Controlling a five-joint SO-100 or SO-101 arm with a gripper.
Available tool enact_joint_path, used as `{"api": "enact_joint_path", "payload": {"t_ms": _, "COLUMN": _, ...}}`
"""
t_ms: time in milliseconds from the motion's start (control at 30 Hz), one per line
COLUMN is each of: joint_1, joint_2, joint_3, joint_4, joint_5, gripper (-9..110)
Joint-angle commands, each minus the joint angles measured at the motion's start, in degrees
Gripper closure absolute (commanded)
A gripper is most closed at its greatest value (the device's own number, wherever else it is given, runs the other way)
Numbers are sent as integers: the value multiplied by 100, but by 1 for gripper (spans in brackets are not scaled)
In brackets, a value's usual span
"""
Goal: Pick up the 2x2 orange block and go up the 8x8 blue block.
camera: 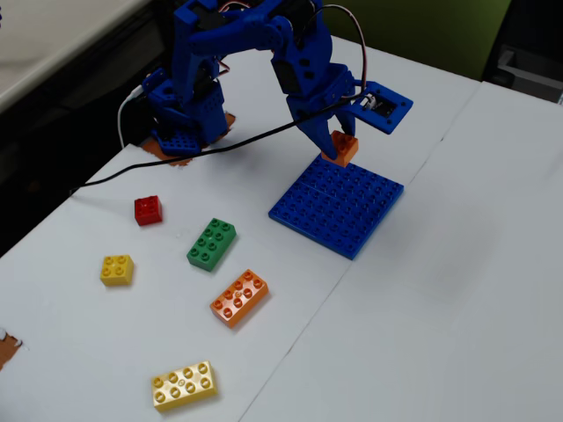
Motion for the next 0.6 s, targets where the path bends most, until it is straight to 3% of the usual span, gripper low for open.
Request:
{"api": "enact_joint_path", "payload": {"t_ms": 0, "joint_1": 0, "joint_2": 211, "joint_3": -246, "joint_4": -53, "joint_5": -114, "gripper": 101}}
{"api": "enact_joint_path", "payload": {"t_ms": 567, "joint_1": 18, "joint_2": 466, "joint_3": 0, "joint_4": 62, "joint_5": -114, "gripper": 101}}
